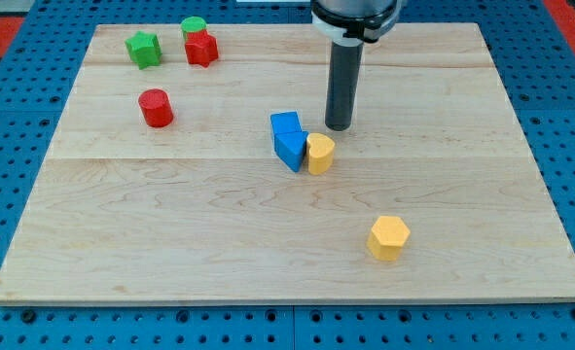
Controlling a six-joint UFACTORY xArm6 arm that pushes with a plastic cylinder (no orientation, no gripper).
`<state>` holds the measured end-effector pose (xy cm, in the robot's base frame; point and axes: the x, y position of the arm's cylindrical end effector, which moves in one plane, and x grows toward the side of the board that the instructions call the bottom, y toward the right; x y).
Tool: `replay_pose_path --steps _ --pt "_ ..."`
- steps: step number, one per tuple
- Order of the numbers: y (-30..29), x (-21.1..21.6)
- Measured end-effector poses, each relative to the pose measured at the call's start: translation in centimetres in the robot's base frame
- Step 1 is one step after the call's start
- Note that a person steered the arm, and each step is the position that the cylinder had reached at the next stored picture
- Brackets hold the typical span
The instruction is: Move the yellow heart down and left
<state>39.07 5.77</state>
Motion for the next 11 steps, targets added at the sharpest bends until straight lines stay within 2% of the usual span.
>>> replay_pose_path --steps 3,8,11 --pt "-0.3 3.9" --pt "-1.7 4.5" --pt "-2.3 10.1"
